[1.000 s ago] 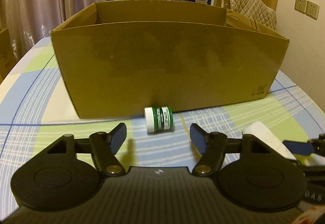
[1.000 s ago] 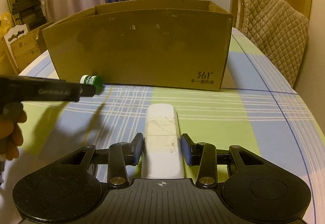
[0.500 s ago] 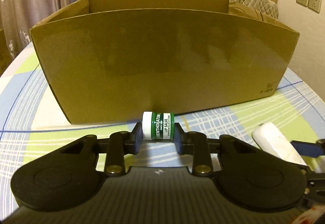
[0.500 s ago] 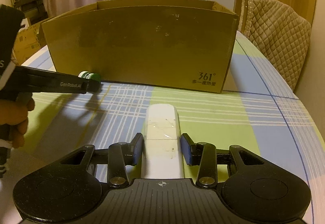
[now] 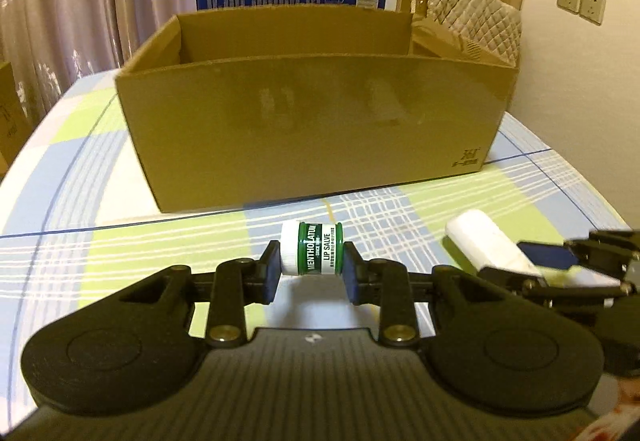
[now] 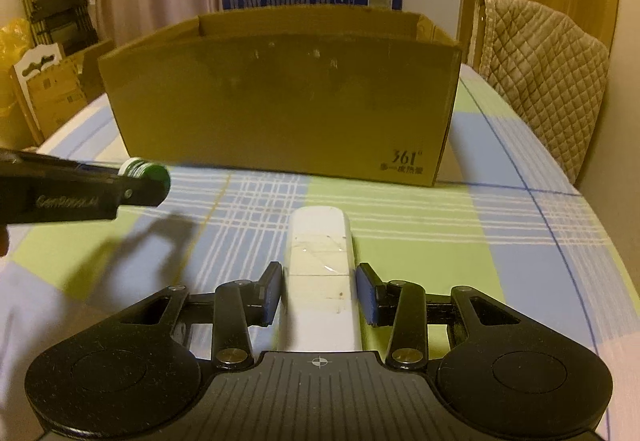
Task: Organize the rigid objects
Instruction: 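Grasp the lip salve jar with left gripper while right grasps white bar, then carry lip salve jar and white bar over the cardboard box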
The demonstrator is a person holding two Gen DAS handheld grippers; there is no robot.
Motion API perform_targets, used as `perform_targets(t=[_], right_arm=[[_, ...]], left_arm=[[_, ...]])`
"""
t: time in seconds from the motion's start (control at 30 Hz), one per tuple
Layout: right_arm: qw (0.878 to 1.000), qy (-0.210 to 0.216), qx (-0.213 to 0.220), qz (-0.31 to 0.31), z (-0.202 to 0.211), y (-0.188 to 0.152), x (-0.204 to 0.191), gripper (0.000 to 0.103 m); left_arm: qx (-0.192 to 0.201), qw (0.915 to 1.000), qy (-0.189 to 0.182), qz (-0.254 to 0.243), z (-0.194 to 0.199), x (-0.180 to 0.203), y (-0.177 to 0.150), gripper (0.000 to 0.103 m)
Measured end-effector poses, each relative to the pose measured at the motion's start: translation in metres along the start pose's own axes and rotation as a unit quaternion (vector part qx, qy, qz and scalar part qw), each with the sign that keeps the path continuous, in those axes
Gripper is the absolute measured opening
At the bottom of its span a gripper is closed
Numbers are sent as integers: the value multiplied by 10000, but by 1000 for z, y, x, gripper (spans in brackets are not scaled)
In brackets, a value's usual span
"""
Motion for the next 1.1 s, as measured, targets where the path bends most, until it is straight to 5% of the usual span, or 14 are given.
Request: perform_targets(t=[0.37,1.1], right_arm=[[9998,58,180,92,31,0,-5,37],[9998,55,205,49,42,-8,-5,37]], left_arm=[[133,9999,-40,58,43,8,-17,27],[124,9998,-80,127,53,13,-25,27]])
Point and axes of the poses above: each gripper's, at about its wrist camera, not at the fingertips, and z roughly against the way its jaws point, x to its right, y to its top, the point moved 6 cm from there along -z, roughly the way its jaws point, and after that the axes turned 12 degrees about -x, right-handed, at the moved point
